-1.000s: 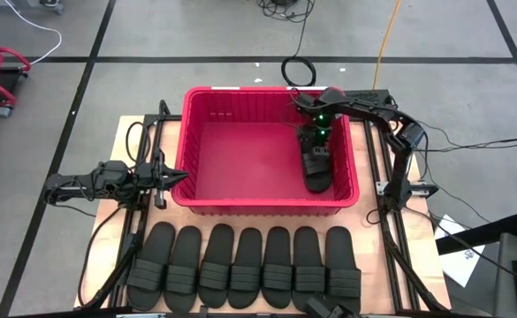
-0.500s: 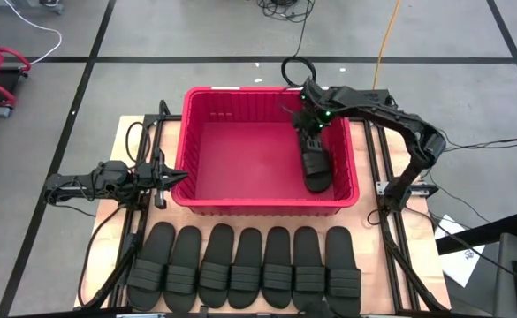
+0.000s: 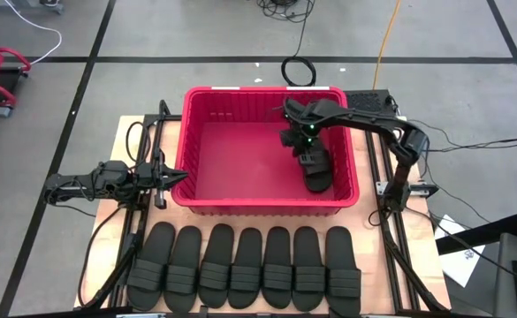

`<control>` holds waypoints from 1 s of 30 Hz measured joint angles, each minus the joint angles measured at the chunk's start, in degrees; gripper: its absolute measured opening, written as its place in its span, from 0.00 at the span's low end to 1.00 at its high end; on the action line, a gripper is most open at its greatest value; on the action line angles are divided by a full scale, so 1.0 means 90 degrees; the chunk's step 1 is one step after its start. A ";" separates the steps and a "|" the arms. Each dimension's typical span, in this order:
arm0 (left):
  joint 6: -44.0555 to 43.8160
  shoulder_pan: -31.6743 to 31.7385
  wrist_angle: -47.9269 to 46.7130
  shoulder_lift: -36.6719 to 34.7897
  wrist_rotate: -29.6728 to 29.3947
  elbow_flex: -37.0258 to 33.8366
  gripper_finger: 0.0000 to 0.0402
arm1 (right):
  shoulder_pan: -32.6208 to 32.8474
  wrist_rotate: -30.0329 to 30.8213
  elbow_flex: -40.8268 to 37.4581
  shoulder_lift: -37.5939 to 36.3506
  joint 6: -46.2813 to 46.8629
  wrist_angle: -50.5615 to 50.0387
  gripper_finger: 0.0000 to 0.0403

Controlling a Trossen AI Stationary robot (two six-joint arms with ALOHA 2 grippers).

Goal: Pick and place slides into bin
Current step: Put the black slipper into the bin

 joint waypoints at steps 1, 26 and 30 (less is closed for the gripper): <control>0.0002 0.0000 -0.0003 0.0000 0.0000 0.0000 0.08 | 0.0001 -0.0002 -0.0001 0.0055 -0.0030 -0.0105 0.01; 0.0058 0.0001 -0.0005 0.0000 -0.0002 0.0000 0.08 | -0.0024 0.1662 0.0006 0.0634 0.0170 -0.0763 0.00; 0.0051 0.0001 -0.0005 0.0000 -0.0002 0.0000 0.08 | -0.0142 0.1668 0.0006 0.0636 0.0369 -0.0821 0.00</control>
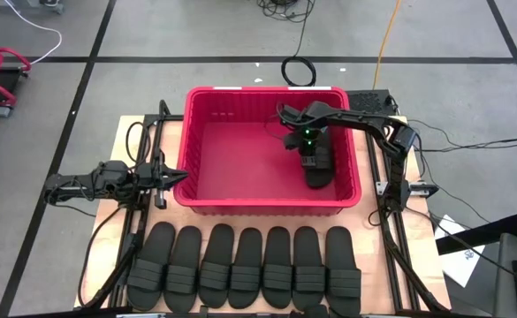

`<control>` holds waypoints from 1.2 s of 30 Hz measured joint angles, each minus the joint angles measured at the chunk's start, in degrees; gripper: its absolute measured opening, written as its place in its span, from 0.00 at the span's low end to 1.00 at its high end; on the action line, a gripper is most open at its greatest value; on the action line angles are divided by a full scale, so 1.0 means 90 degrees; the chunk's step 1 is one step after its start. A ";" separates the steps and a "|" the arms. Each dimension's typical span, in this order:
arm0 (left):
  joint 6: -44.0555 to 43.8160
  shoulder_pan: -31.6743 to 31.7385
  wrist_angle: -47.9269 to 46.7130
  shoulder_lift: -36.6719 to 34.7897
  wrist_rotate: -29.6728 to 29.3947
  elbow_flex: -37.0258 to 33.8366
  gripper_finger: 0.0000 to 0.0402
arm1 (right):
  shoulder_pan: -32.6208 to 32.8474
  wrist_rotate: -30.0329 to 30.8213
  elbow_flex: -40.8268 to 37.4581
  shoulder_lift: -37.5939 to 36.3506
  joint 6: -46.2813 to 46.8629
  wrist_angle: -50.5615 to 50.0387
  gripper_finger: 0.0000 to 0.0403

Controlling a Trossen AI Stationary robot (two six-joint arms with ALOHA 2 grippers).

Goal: Pick and place slides into bin
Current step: Put the black slipper into the bin

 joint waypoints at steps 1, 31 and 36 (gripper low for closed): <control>0.0001 -0.0001 0.0000 0.0000 -0.0001 0.0000 0.08 | -0.0001 0.0002 0.0000 0.0002 0.0018 -0.0016 0.00; 0.0005 0.0001 0.0007 0.0000 0.0002 0.0000 0.08 | 0.0304 -0.3683 0.1441 -0.4309 0.0816 0.0852 0.00; 0.0244 -0.0001 0.0012 0.0000 0.0002 0.0000 0.08 | 0.0335 -0.4840 0.0887 -0.5294 0.2894 0.2269 0.00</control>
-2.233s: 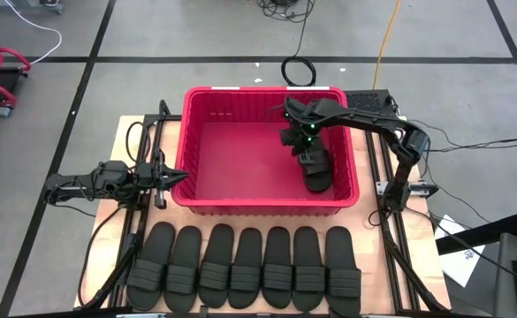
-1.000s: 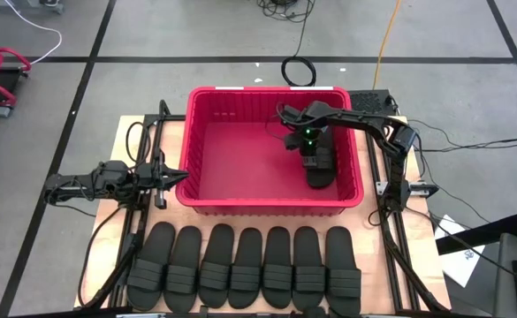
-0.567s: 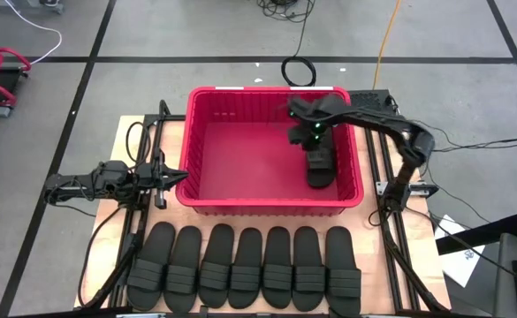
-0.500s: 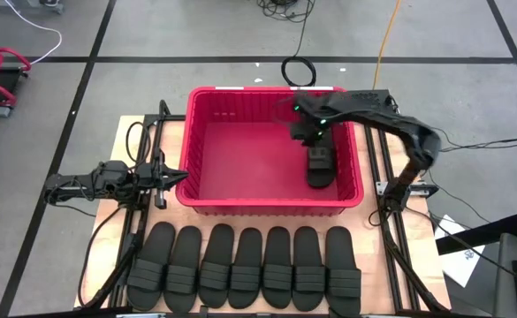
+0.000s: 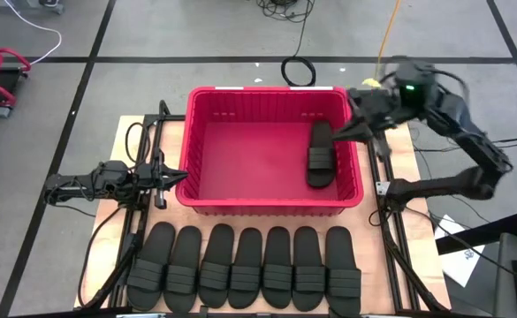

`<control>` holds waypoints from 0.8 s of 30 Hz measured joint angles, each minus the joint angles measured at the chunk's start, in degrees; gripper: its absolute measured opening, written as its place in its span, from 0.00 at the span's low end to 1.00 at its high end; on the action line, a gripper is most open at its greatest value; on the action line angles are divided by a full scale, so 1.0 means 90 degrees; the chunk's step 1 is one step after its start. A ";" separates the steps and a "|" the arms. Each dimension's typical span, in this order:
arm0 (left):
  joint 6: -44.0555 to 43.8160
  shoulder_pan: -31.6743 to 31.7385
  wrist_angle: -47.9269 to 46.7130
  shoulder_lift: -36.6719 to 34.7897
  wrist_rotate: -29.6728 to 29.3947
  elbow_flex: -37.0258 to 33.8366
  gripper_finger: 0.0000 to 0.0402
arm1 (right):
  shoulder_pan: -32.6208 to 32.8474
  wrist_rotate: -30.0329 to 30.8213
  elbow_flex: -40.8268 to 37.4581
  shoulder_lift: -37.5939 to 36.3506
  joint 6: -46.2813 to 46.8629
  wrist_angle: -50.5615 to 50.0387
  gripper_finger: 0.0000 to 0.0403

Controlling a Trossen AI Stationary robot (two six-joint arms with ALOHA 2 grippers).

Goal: Pick and place slides into bin
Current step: Put the black slipper into the bin

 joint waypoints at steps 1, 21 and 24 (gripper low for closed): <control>0.0002 0.0001 -0.0002 0.0000 0.0002 0.0000 0.08 | 0.0048 -0.0023 -0.0184 -0.0117 0.0467 0.0266 0.00; -0.0032 0.0000 -0.0360 -0.0002 0.0002 0.0019 0.08 | 0.4430 0.3326 -0.2602 -0.1664 0.3263 -0.1952 0.00; -0.0060 0.0000 -0.0376 -0.0002 0.0002 0.0019 0.08 | 0.4897 0.3135 -0.2643 -0.1594 0.3270 -0.2578 0.00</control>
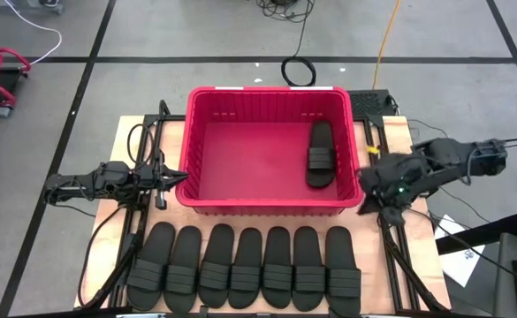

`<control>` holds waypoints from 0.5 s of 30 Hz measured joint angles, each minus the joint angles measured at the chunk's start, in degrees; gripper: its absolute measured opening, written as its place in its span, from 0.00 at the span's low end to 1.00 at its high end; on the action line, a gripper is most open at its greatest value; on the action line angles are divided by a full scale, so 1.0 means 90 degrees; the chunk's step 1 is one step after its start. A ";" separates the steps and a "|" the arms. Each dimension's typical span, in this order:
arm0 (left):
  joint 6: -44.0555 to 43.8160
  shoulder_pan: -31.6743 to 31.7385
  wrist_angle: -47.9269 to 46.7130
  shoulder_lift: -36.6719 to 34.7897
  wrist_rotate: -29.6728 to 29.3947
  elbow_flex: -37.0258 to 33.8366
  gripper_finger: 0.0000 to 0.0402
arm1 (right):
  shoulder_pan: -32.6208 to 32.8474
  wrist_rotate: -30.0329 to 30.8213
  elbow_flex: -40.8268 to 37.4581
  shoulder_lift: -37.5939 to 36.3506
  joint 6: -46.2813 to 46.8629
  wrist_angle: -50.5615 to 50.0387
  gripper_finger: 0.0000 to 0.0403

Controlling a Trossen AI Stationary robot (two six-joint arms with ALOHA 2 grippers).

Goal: Pick and place slides into bin
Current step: Put the black slipper into the bin

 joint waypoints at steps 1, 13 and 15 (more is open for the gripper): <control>-0.0053 0.0000 -0.0004 0.0000 0.0000 0.0000 0.08 | 0.0127 -0.0079 -0.0037 -0.0028 -0.0009 -0.0084 0.00; -0.0223 0.0002 0.0047 -0.0002 -0.0005 -0.0010 0.08 | 0.1439 -0.1311 -0.2313 -0.0687 -0.0135 0.1616 0.00; -0.0186 0.0002 0.0079 -0.0002 -0.0005 -0.0015 0.08 | 0.1715 -0.0986 -0.2690 -0.0679 0.0013 0.2135 0.00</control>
